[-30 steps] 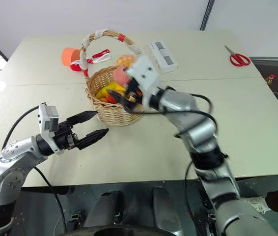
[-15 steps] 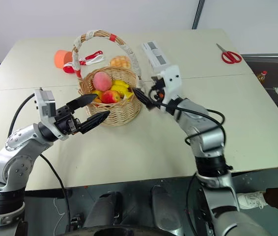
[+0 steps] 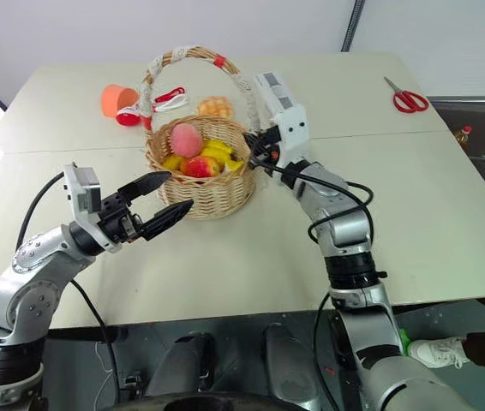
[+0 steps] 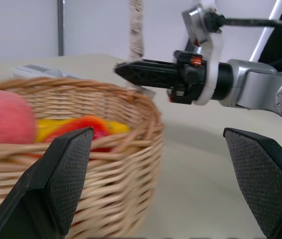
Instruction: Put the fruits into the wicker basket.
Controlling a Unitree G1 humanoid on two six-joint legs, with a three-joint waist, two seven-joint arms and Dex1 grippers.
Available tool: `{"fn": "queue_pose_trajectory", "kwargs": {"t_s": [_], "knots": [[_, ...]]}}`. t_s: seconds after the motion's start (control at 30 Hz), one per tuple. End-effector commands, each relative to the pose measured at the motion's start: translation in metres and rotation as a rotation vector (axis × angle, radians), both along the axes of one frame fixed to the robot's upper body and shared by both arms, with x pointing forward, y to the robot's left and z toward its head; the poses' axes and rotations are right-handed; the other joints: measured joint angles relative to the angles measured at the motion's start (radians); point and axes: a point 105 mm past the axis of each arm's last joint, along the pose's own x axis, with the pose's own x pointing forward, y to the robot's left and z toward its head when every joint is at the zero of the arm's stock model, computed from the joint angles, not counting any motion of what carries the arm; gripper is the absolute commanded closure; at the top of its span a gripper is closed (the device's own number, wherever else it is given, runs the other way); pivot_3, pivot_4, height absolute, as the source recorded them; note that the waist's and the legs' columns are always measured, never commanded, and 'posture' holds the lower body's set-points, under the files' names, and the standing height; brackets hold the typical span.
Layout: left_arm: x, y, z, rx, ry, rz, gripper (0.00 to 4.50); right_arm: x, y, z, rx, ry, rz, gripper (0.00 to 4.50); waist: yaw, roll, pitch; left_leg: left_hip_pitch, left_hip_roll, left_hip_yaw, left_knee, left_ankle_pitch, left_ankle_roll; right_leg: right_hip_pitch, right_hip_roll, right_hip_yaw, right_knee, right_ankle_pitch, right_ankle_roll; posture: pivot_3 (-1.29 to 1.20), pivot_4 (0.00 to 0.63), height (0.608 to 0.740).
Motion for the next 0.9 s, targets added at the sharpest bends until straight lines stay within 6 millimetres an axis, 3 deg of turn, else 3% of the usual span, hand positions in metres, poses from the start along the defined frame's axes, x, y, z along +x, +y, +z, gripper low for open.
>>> {"fn": "queue_pose_trajectory", "kwargs": {"t_s": [0.03,0.2,0.33,0.4,0.43,0.7,0.8,0.9], "knots": [[-0.001,-0.008,0.009,0.003,-0.052,-0.028,0.00,-0.012,-0.068,0.042,0.015,-0.172,-0.231,4.39,0.007,0.000,0.000,0.000,0.000,0.000,0.001,0.000,0.000,0.000,0.000,0.000,0.000,0.000,0.000,0.00,0.150,0.740],[0.006,-0.018,0.007,-0.003,-0.052,-0.064,0.00,-0.021,-0.154,0.038,-0.035,-0.164,-0.534,4.39,0.017,0.000,0.000,-0.002,-0.003,0.003,0.001,0.000,0.000,0.000,-0.001,0.000,-0.002,0.000,0.001,0.00,0.150,0.740],[0.013,-0.025,0.007,-0.006,-0.056,-0.089,0.00,-0.024,-0.205,0.027,0.021,-0.131,-0.731,4.39,-0.003,0.000,0.000,0.000,-0.001,0.004,0.000,0.000,0.000,0.000,0.003,0.001,-0.001,0.000,0.000,0.00,0.150,0.740],[0.016,-0.028,0.007,-0.005,-0.059,-0.096,0.00,-0.025,-0.220,0.022,0.060,-0.123,-0.801,4.39,-0.007,0.001,0.000,0.001,-0.001,0.004,0.000,0.000,0.000,0.000,0.004,0.002,0.000,0.000,0.000,0.00,0.150,0.740],[0.017,-0.029,0.006,-0.004,-0.060,-0.097,0.00,-0.026,-0.222,0.020,0.071,-0.121,-0.808,4.39,-0.008,0.001,0.000,0.002,-0.001,0.005,0.000,0.000,0.000,0.000,0.004,0.003,0.000,0.000,0.000,0.00,0.150,0.740],[0.025,-0.021,0.002,0.021,-0.054,-0.046,0.00,-0.048,-0.222,0.027,0.013,-0.162,-0.773,0.50,-0.002,0.001,0.000,0.002,0.000,0.006,0.000,0.000,0.000,0.000,0.004,0.004,0.000,0.000,0.000,0.00,0.150,0.740],[0.032,-0.006,-0.004,0.056,-0.028,0.022,0.00,-0.063,-0.230,0.025,-0.035,-0.174,-0.780,0.50,0.000,0.001,0.000,0.002,0.000,0.005,0.000,0.000,0.000,0.000,0.003,0.004,0.000,0.000,0.001,0.00,0.150,0.740],[0.042,0.025,-0.011,0.097,0.000,0.148,0.00,-0.080,-0.219,0.018,-0.071,-0.148,-0.631,0.50,-0.001,0.001,0.000,0.002,-0.001,0.005,0.000,0.000,0.000,0.000,0.003,0.004,0.000,0.000,0.001,0.00,0.150,0.740]]}}
